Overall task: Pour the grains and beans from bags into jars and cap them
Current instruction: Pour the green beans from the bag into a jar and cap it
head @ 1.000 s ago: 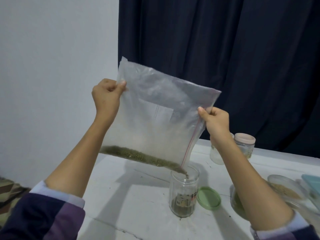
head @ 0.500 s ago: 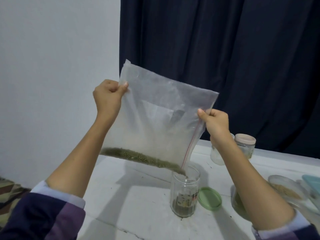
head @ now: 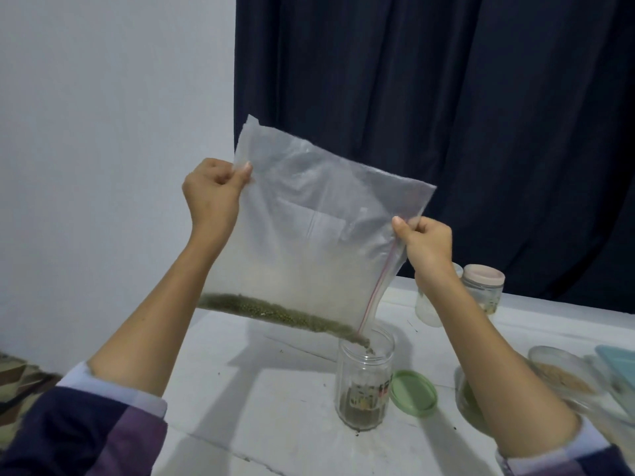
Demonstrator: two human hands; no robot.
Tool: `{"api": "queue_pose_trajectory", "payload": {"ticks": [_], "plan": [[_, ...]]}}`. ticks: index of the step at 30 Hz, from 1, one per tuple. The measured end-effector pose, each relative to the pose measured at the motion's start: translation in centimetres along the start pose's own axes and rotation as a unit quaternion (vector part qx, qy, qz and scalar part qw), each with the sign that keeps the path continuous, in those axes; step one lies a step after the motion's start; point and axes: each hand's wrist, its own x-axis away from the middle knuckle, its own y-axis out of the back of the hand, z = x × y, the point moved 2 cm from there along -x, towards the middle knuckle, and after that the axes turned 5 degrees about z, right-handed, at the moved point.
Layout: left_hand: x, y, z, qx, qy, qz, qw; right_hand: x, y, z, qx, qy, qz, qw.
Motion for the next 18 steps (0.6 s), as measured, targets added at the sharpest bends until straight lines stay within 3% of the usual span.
{"api": "queue_pose_trajectory", "payload": {"ticks": [7,10,18], "plan": [[0.3,-0.4,-0.4,-0.008,0.002,0.003,1.0,0.0,0.2,-0.3,0.01,-0.002,0.001,1.0],[0.6,-0.5,-0.5,0.007,0.0,-0.044,0.999,0.1,0.5,-0.3,0.016,0.013,-0.025,0.999],[1.3,-1.1,-1.1,0.001,0.01,-0.043,0.999,0.2,1.1,-0.4,0.05,0.027,0.006,0.998]]}}
